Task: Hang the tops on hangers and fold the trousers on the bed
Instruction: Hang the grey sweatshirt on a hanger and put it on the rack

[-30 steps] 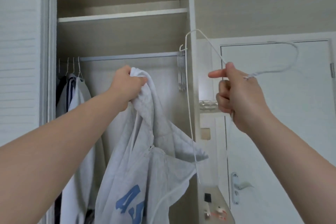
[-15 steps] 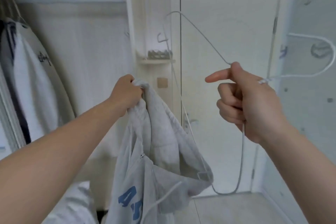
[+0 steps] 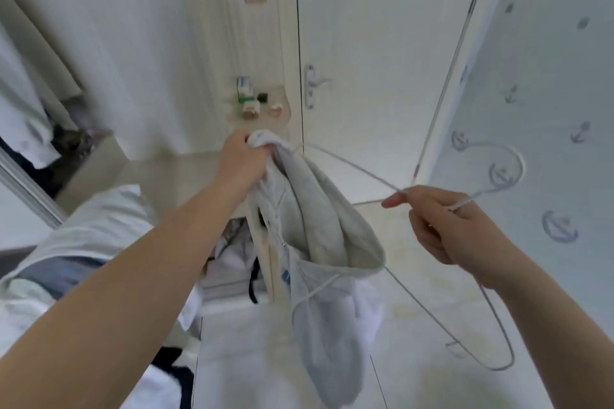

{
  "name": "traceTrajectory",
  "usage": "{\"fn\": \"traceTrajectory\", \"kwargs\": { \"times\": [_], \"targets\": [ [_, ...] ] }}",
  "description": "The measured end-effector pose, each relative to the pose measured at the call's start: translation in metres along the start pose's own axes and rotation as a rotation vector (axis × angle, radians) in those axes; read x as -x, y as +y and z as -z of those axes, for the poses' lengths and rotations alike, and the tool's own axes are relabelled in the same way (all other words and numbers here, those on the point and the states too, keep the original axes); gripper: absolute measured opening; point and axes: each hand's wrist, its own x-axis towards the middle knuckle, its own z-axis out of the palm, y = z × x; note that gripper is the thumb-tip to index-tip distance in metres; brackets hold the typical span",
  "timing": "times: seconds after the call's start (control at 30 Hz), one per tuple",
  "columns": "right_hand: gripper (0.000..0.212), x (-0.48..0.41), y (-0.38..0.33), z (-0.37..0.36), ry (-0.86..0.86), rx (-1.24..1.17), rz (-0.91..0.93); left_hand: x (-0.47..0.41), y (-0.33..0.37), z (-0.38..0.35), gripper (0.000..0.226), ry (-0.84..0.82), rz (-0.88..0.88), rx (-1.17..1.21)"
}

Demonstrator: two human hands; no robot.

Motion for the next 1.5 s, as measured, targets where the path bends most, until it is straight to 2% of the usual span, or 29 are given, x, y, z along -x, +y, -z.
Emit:
{"fn": "traceTrajectory", "kwargs": {
  "times": [0.17,0.3,0.4,0.47,0.57,0.63,0.73,0.87,0.97,1.03,1.1,1.13,1.2,1.3,1.37,1.43,1.5],
  "targets": [
    [0.035,0.031,0.049,-0.02,-0.05,0.129,-0.181,0.032,-0.011,-0.02,0.029,-0.08,-0.043,-0.024],
    [0.033,0.032,0.06,-0.037,-0.086,0.206,-0.231,0.047,-0.019,-0.026,0.03,-0.139,-0.065,-0.05],
    [0.032,0.021,0.061,-0.054,-0.133,0.284,-0.242,0.059,-0.019,-0.027,0.024,-0.191,-0.052,-0.028],
    [0.032,0.007,0.061,-0.072,-0.161,0.271,-0.214,0.069,-0.013,-0.026,0.02,-0.288,-0.047,0.041],
    [0.034,-0.018,0.063,-0.108,-0.219,0.286,-0.166,0.08,0.002,-0.019,0.032,-0.404,-0.028,0.187],
    [0.042,-0.026,0.068,-0.13,-0.197,0.198,-0.134,0.081,0.007,-0.01,0.03,-0.431,0.009,0.262],
    [0.059,-0.024,0.067,-0.147,-0.173,-0.088,-0.115,0.076,0.0,0.007,0.023,-0.463,0.13,0.318],
    [0.056,-0.021,0.056,-0.155,-0.219,-0.368,-0.103,0.074,-0.021,0.02,0.021,-0.499,0.193,0.25],
    [0.055,-0.021,0.056,-0.158,-0.236,-0.45,-0.112,0.08,-0.025,0.026,0.019,-0.484,0.066,0.125],
    [0.054,-0.024,0.056,-0.154,-0.243,-0.477,-0.115,0.084,-0.021,0.039,0.021,-0.403,-0.245,-0.1],
    [0.051,-0.029,0.055,-0.143,-0.257,-0.498,-0.09,0.083,-0.022,0.058,0.039,-0.318,-0.657,-0.522],
    [0.049,-0.032,0.053,-0.136,-0.268,-0.498,-0.064,0.081,-0.027,0.067,0.05,-0.326,-0.761,-0.704],
    [0.048,-0.037,0.047,-0.123,-0.278,-0.447,-0.006,0.076,-0.04,0.085,0.068,-0.41,-0.736,-0.892],
    [0.048,-0.045,0.04,-0.116,-0.277,-0.345,0.054,0.08,-0.06,0.086,0.081,-0.35,-0.782,-0.938],
    [0.039,-0.048,0.037,-0.123,-0.278,-0.33,0.073,0.094,-0.062,0.071,0.078,-0.353,-0.798,-0.892],
    [0.026,-0.048,0.037,-0.133,-0.288,-0.265,0.105,0.11,-0.061,0.055,0.066,-0.421,-0.723,-0.873],
    [0.025,-0.047,0.041,-0.139,-0.27,-0.179,0.133,0.117,-0.069,0.045,0.053,-0.485,-0.634,-0.814]
  ]
}}
